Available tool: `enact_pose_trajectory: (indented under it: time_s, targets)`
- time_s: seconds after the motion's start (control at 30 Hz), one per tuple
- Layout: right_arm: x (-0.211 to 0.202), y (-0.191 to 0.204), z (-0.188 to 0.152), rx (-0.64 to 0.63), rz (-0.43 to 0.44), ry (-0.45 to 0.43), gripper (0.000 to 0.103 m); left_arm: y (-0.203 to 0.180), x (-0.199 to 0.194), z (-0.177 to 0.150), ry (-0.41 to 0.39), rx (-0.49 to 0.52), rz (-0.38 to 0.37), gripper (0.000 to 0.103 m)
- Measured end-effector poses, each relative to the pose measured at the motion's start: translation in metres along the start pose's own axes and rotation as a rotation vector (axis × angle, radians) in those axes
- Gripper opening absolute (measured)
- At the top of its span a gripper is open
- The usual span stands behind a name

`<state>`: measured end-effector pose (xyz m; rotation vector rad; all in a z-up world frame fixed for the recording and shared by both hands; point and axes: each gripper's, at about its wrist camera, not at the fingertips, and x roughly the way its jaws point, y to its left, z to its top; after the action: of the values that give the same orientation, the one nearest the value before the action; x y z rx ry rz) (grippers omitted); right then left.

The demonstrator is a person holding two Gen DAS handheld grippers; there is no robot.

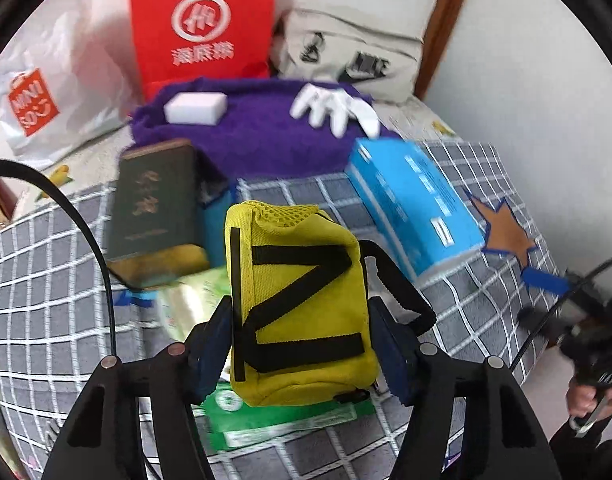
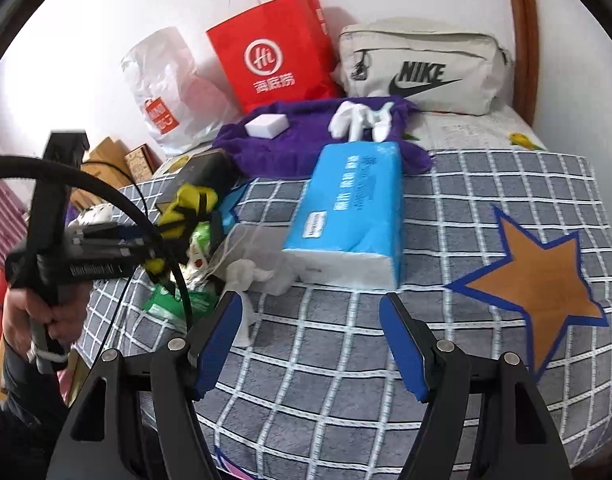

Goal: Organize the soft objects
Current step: 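Grasp the yellow pouch with black Z straps with the left tool, then grasp the white tissue with the right tool while the left tool lifts the yellow pouch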

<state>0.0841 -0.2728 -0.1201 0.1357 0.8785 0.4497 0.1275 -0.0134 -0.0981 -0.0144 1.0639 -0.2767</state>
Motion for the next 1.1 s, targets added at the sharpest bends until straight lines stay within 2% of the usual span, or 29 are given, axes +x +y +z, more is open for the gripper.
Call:
enact_pose_trajectory:
  time_s: [0.17,0.4,0.77,0.9,1.0,1.1]
  targets:
    - [0.019,0.015,-0.002,-0.035,0.024,0.037,0.071,0.028,-0.011,0.004,-0.03,-0.062,0.057,0.063]
    - [0.061,0.041,0.002,-0.042,0.059,0.051,0.07,0.057,-0.017,-0.008,-0.035,-0.118,0.056,0.063]
    - [0.115,0.072,0.008,-0.099,0.02,0.075,0.052,0.08,-0.016,-0.024,-0.031,-0.187,0.008,0.063]
    - [0.131,0.08,0.006,-0.145,-0.035,0.095,0.042,0.08,-0.016,-0.024,-0.032,-0.186,-0.011,0.063]
    - [0.13,0.081,0.004,-0.172,-0.036,0.076,0.029,0.08,-0.016,-0.024,-0.041,-0.177,-0.023,0.063]
    - [0.123,0.078,0.006,-0.156,-0.025,0.081,0.028,0.082,-0.018,-0.025,-0.052,-0.176,-0.031,0.063]
